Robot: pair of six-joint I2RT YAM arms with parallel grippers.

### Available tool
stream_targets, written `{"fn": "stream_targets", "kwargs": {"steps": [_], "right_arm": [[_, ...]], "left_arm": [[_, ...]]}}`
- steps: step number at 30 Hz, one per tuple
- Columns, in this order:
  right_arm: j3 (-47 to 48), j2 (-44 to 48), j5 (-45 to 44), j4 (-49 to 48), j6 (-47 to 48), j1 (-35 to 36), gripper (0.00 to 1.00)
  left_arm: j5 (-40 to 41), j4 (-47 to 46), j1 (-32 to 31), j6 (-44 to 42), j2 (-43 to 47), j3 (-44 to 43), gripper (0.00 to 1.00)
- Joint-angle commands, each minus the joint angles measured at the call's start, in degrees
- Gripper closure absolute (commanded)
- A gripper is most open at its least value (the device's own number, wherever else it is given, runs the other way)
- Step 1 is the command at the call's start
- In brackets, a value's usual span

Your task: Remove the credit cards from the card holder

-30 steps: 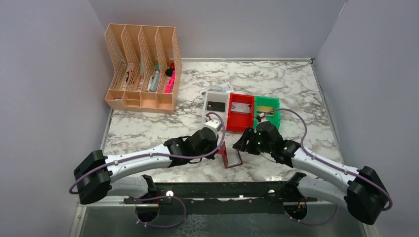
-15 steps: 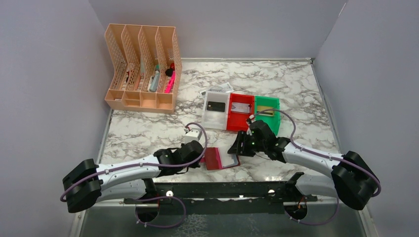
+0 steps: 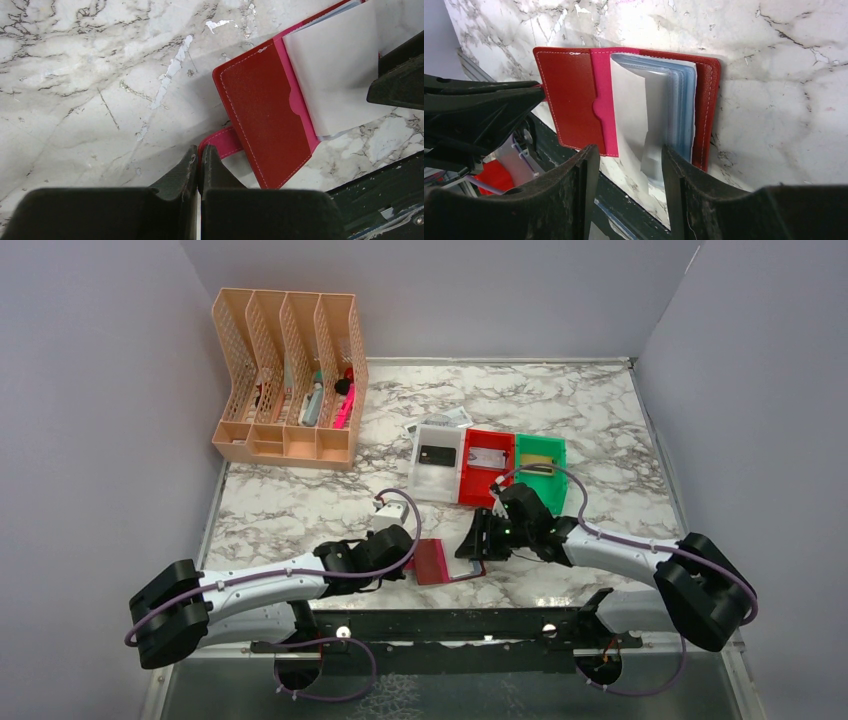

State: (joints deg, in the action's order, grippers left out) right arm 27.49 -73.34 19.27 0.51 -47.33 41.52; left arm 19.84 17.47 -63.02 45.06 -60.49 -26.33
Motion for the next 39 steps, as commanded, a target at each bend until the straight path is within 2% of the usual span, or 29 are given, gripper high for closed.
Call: {"fn": "stream_targets", "kwargs": {"steps": [1,11,20,30,39], "right_arm": [[0.91,0.48,1.90,-1.45,0.18,-0.21,0.46],[-0.18,0.87,2.40,-2.01,-0.74,-0.27,0.44],[1.76,4.29,-1.54,3.23,1.41,-0.30,0.39],[0.21,-1.11,5.03,-2.65,1.22,-0.24,0.42],[0.44,-0.98,10.38,-6.39,1.64,-0.24,0.48]], "left_arm": [[1.69,-0.30,-0.06,0.47,-0.10,-1.02,1.00],[1.29,-0.64,-0.09,0.12,-2.04,-1.26,1.00],[0.64,-0.63,-0.10,-0.06,-3.99,-1.71,1.00],[0.30,-1.02,-0.09,-0.81,-6.78,-2.69,1.00],[-0.36,-1.97,-0.08,-1.19,-9.27,-3.39,1.00]]}}
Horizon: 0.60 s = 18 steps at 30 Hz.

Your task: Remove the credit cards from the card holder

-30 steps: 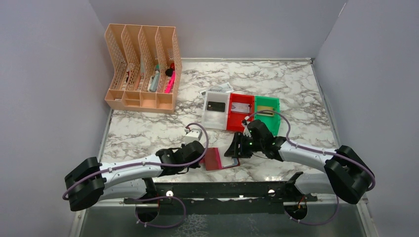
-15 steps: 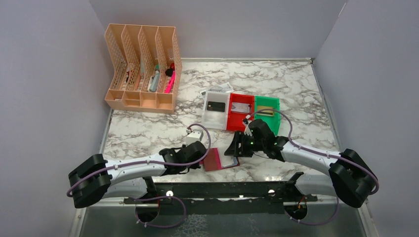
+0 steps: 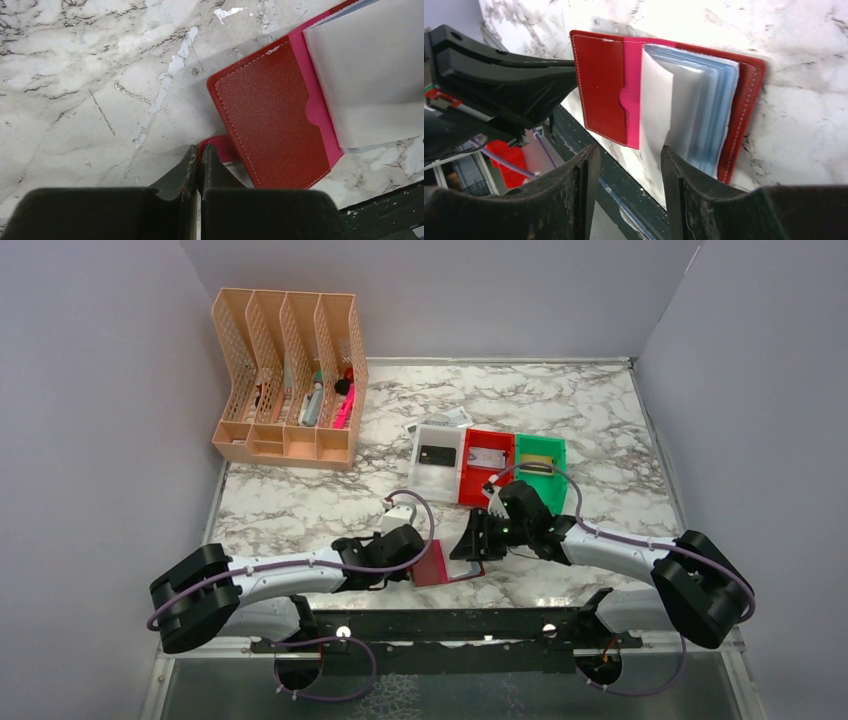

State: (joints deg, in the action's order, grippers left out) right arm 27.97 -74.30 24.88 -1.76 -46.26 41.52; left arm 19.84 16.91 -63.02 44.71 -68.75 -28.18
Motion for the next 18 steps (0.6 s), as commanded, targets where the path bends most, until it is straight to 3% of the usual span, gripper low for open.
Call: {"fn": "stream_targets", "kwargs": {"steps": [1,5,13,18], "right_arm": [[0.06,-0.43,5.56,-4.89,0.30,-0.21,0.48],[0.79,-1.62,6.05,-6.03,-0.85,-0.21,0.47],[4.18,5.41,-10.92,11.51,3.39,-0.27,0.36],[1.55,4.75,-6.09,8.30,3.16,-0.26,0.35]], "left_arm": [[-0.41,-1.48,-0.08,-0.92,-1.15,-1.72,1.00],[-0.58,-1.65,-0.08,-1.32,-2.09,-2.15,1.00],[-0.42,-1.65,-0.08,-1.62,-1.83,-1.92,1.00],[-0.39,-1.67,-0.06,-1.64,-2.16,-2.20,1.00]]}}
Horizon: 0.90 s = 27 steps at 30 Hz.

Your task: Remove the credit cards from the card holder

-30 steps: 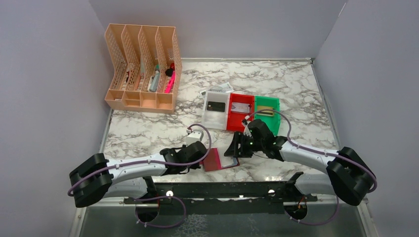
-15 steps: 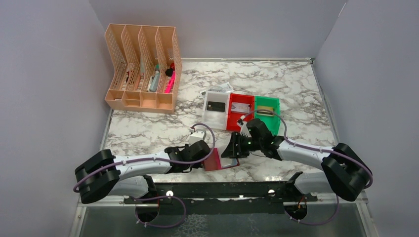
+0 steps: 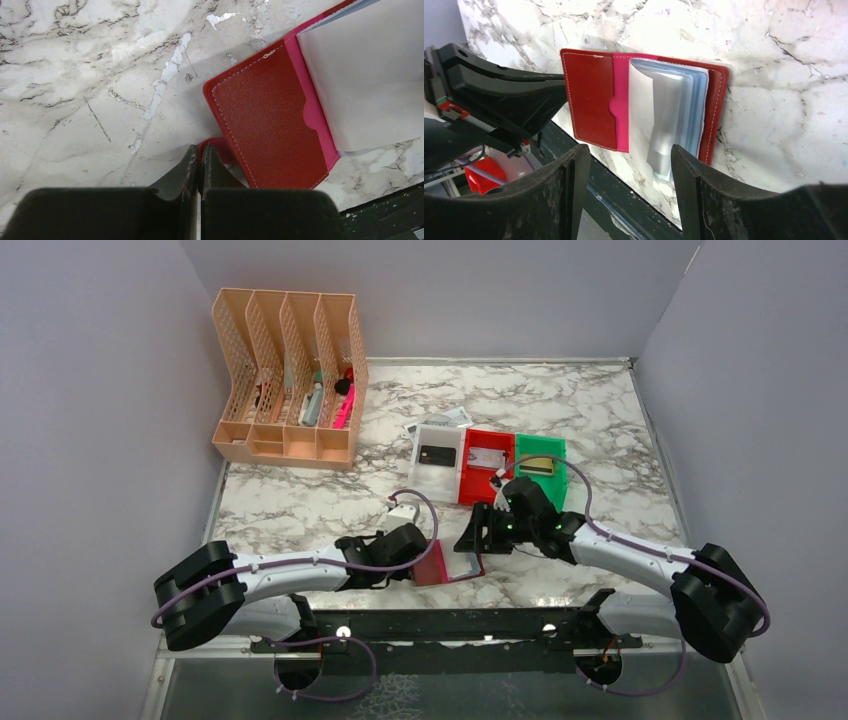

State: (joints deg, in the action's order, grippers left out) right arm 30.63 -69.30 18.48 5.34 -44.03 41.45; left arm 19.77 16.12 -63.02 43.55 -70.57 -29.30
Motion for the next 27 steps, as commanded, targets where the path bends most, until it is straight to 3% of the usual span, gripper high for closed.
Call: {"fn": "stream_targets", "kwargs": {"steps": [1,9,27], "right_arm": [[-1.78,-0.76,2.17,-0.54,0.47,-0.19,0.35],[-2.78,-5.65,6.92,-5.73,-0.62,-0.19,0.35],[-1.47,-7.01,16.30,-15.58,-3.17,-0.14,0.39]], "left_arm": [[-0.41,-0.88,-0.08,-0.48,-0.50,-1.23,1.00],[-0.79,-0.95,-0.08,-0.44,-1.04,-1.44,1.00],[-1.27,-1.27,-0.08,-0.92,-2.81,-2.59,1.00]]}}
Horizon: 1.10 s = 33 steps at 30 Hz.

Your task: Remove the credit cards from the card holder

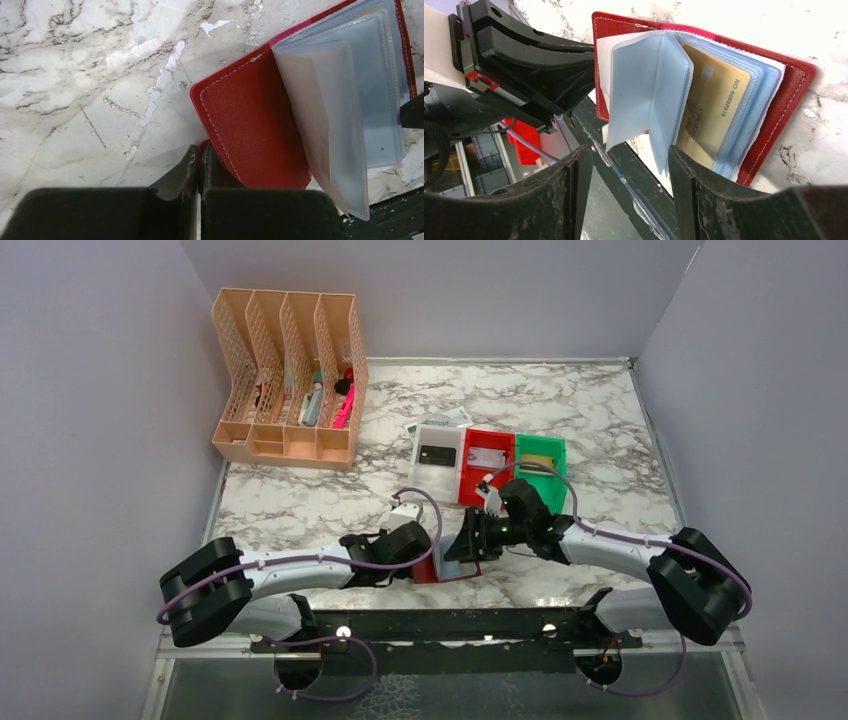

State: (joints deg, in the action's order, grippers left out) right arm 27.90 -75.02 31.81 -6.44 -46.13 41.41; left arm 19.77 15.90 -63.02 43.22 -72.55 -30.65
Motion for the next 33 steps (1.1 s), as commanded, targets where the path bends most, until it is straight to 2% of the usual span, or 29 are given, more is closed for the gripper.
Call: {"fn": "stream_targets", "kwargs": {"steps": [1,12,20,27,33], "right_arm": [[1.41,-1.20,2.83,-3.82,-1.06,-0.10,0.39],[0.90,-1.23,7.56,-10.15,-3.17,0.51,0.39],[1.36,-8.50,8.98,-20.85,-9.84,3.45,0.39],[3.03,-10.35,5.55,-16.95,-7.90,4.73,0.38],[4.89,-7.63,-2.21,-5.57,-3.48,4.73,0.37]], "left_arm": [[-1.26,-1.00,-0.04,-0.55,-0.83,-1.23,1.00],[-0.87,-1.12,-0.04,-0.47,-1.52,-1.55,1.00],[-0.12,-0.83,-0.12,0.26,-1.66,-1.28,1.00],[1.98,1.20,-0.04,2.17,0.48,-0.38,1.00],[4.89,4.54,-0.04,4.29,3.20,-0.12,0.82]]}}
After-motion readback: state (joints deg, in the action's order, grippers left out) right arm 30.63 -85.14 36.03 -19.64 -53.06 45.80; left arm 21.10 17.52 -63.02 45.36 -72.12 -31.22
